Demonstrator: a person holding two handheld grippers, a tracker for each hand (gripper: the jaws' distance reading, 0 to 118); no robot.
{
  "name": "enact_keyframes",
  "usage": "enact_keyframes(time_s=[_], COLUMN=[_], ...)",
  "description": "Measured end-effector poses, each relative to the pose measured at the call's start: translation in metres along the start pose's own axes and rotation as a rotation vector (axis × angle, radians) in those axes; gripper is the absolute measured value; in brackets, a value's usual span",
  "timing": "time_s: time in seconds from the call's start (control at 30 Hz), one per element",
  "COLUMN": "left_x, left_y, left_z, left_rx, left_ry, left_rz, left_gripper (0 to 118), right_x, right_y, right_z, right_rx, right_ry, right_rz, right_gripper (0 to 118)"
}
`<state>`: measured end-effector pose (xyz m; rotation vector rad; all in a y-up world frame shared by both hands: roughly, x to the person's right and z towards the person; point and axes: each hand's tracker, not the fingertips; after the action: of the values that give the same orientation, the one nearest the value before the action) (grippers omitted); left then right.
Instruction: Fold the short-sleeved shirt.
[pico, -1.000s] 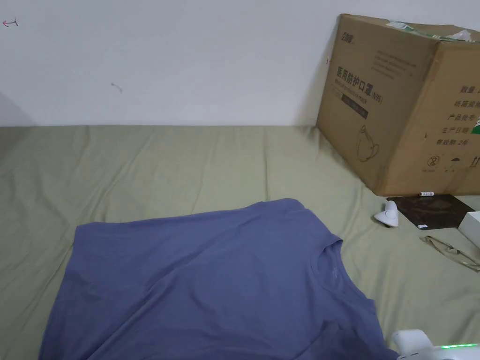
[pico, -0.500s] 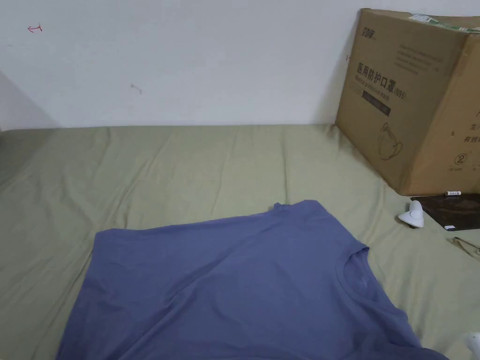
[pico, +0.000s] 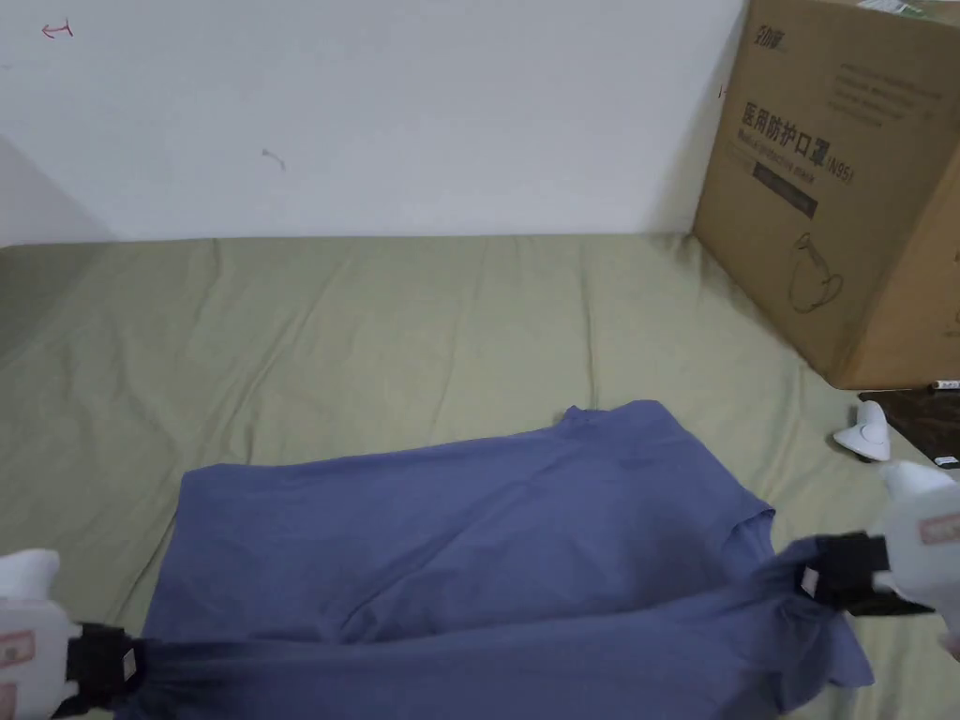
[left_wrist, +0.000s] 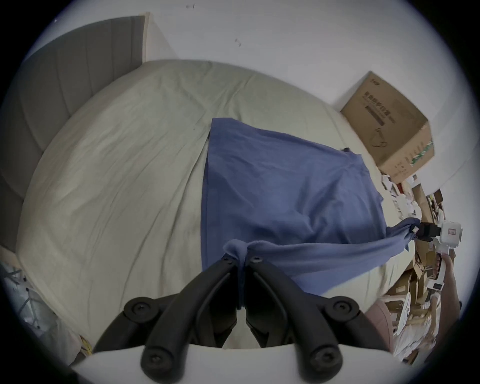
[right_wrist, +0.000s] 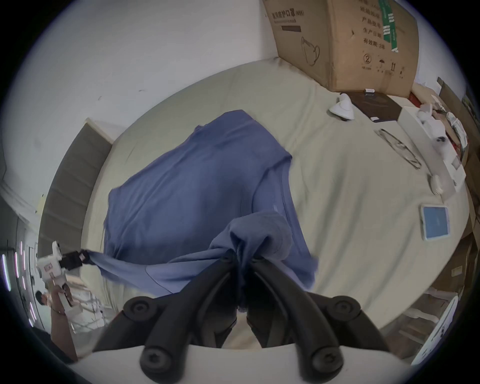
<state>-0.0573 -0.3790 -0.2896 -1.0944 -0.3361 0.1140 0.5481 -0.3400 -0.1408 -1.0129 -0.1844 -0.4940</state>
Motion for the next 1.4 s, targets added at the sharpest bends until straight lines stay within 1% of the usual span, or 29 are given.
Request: enact_keyframes(time_s=[0.13, 0.17, 0.2, 0.23, 0.27, 0.3, 0.33, 0.37, 0.4, 0.47, 0.53, 0.6, 0.67, 0.7, 0.73, 0.77, 0.8, 0.83, 0.87, 0.9, 0.93, 0.97, 1.0, 1.03, 1.1, 1.17, 1.23, 1.3, 1.4], left_x=[-0.004, -0.005, -0.007, -0.008, -0.010, -0.012, -0.015, -0.018, -0.020, -0.019, -0.012, 0.002, 0.020, 0.030, 0.040, 0.044, 0.052, 0.059, 0.065, 0.070, 0.078, 0.081, 0.081, 0.076, 0.077, 0.077, 0.071, 0.066, 0.039], left_y=[0.036, 0.039, 0.041, 0.040, 0.039, 0.038, 0.036, 0.033, 0.032, 0.028, 0.021, 0.006, -0.019, -0.035, -0.053, -0.067, -0.082, -0.095, -0.105, -0.114, -0.121, -0.130, -0.136, -0.136, -0.143, -0.144, -0.138, -0.121, -0.074], left_z=[-0.054, -0.063, -0.071, -0.076, -0.079, -0.082, -0.083, -0.079, -0.074, -0.063, -0.040, -0.004, 0.034, 0.053, 0.071, 0.082, 0.096, 0.107, 0.116, 0.123, 0.128, 0.134, 0.139, 0.139, 0.146, 0.155, 0.164, 0.167, 0.143], left_rx=[-0.073, -0.083, -0.086, -0.087, -0.085, -0.085, -0.087, -0.080, -0.052, -0.020, 0.065, 0.268, 0.487, 0.588, 0.690, 0.758, 0.822, 0.868, 0.909, 0.940, 0.963, 0.998, 1.007, 1.002, 1.038, 1.059, 1.039, 0.936, 0.561], left_ry=[0.039, 0.039, 0.035, 0.034, 0.042, 0.048, 0.047, 0.039, 0.029, 0.023, 0.024, 0.003, -0.012, -0.007, -0.013, -0.030, -0.051, -0.064, -0.071, -0.061, -0.006, 0.033, -0.034, -0.071, 0.017, 0.012, 0.018, 0.030, 0.045], left_rz=[-0.012, -0.012, -0.006, -0.002, 0.009, 0.022, 0.040, 0.056, 0.070, 0.077, 0.048, 0.002, -0.050, -0.075, -0.100, -0.115, -0.137, -0.154, -0.167, -0.174, -0.184, -0.190, -0.198, -0.208, -0.217, -0.204, -0.170, -0.122, -0.085], left_gripper=[4, 10, 24, 46, 90, 110, 113, 110, 110, 110, 109, 103, 103, 103, 103, 101, 98, 88, 59, 24, 0, 0, 0, 0, 0, 0, 0, 0, 0], right_x=[-0.001, -0.002, -0.003, -0.005, -0.006, -0.008, -0.010, -0.012, -0.004, -0.004, -0.007, -0.016, -0.031, -0.037, -0.042, -0.045, -0.055, -0.063, -0.069, -0.072, -0.077, -0.079, -0.081, -0.085, -0.089, -0.092, -0.093, -0.092, -0.091], right_y=[0.041, 0.045, 0.047, 0.049, 0.048, 0.047, 0.044, 0.042, 0.045, 0.040, 0.031, 0.015, -0.018, -0.036, -0.058, -0.078, -0.101, -0.120, -0.133, -0.145, -0.157, -0.164, -0.171, -0.177, -0.182, -0.182, -0.180, -0.176, -0.171], right_z=[-0.075, -0.089, -0.102, -0.113, -0.119, -0.122, -0.121, -0.120, -0.124, -0.111, -0.087, -0.053, -0.004, 0.017, 0.040, 0.056, 0.072, 0.083, 0.090, 0.096, 0.100, 0.104, 0.108, 0.111, 0.116, 0.120, 0.125, 0.130, 0.132], right_rx=[-0.082, -0.103, -0.121, -0.131, -0.121, -0.110, -0.074, -0.055, -0.052, -0.018, 0.008, 0.131, 0.319, 0.405, 0.520, 0.630, 0.711, 0.774, 0.808, 0.842, 0.881, 0.898, 0.905, 0.918, 0.929, 0.929, 0.928, 0.922, 0.899], right_ry=[-0.020, -0.044, -0.072, -0.098, -0.105, -0.118, -0.150, -0.188, -0.213, -0.181, -0.174, -0.155, -0.086, -0.034, 0.038, 0.087, 0.103, 0.059, 0.028, 0.021, 0.032, 0.063, 0.071, 0.051, 0.060, 0.049, 0.048, 0.062, 0.069], right_rz=[-0.058, -0.062, -0.055, -0.036, -0.025, -0.010, 0.008, 0.020, 0.035, 0.056, 0.066, 0.092, 0.121, 0.150, 0.188, 0.203, 0.243, 0.261, 0.262, 0.250, 0.225, 0.208, 0.186, 0.174, 0.185, 0.230, 0.240, 0.230, 0.216], right_gripper=[3, 3, 3, 3, 9, 27, 62, 100, 107, 107, 107, 105, 104, 102, 96, 84, 70, 51, 17, 1, 1, 0, 0, 0, 0, 0, 0, 0, 0])
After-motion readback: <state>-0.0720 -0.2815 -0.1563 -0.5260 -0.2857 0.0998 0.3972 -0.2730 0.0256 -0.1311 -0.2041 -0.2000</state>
